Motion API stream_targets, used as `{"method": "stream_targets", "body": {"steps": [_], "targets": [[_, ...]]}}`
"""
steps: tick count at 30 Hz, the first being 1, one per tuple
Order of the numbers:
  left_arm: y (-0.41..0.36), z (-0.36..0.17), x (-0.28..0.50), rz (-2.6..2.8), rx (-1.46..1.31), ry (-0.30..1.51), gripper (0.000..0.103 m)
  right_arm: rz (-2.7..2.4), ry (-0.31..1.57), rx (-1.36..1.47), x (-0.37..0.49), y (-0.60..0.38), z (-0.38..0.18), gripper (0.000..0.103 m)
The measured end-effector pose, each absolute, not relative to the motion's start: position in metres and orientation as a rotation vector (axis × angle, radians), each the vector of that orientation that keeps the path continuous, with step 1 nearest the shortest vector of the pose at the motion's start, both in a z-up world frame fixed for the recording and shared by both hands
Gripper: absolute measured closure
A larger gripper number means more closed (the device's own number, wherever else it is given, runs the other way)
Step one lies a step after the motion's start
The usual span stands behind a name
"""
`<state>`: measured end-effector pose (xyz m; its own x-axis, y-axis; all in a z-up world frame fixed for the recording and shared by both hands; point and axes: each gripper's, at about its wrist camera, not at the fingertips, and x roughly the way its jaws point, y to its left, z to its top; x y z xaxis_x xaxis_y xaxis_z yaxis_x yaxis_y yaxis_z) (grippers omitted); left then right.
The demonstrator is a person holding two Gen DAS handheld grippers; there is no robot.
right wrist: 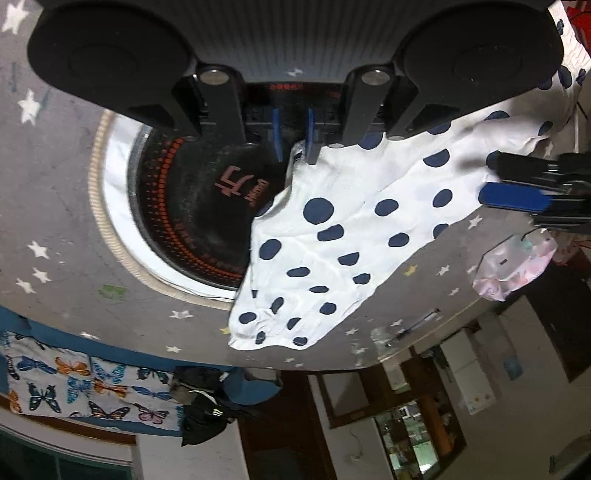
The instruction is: Fold clothes
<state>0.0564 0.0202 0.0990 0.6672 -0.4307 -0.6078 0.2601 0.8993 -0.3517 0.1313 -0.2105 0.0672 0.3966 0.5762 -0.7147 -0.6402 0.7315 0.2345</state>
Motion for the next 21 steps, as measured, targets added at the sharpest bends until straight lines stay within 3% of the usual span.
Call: {"method": "stream_targets", "body": {"steps": [11, 13, 21], "targets": [[0.02, 0.083, 0.098, -0.355, -0.256, 0.811, 0.067, 0.884, 0.834, -0.046, 0.134, -0.208, 0.056, 0.084], [0.02, 0.08, 0.1, -0.341, -0.249, 0.82, 0.067, 0.894, 0.831, -0.038, 0.133, -0.209, 0.056, 0.098], [0.028, 0.065, 0.103, -0.28, -0.223, 0.854, 0.067, 0.838, 0.777, -0.157, 0.117, -0.224, 0.08, 0.1]]}}
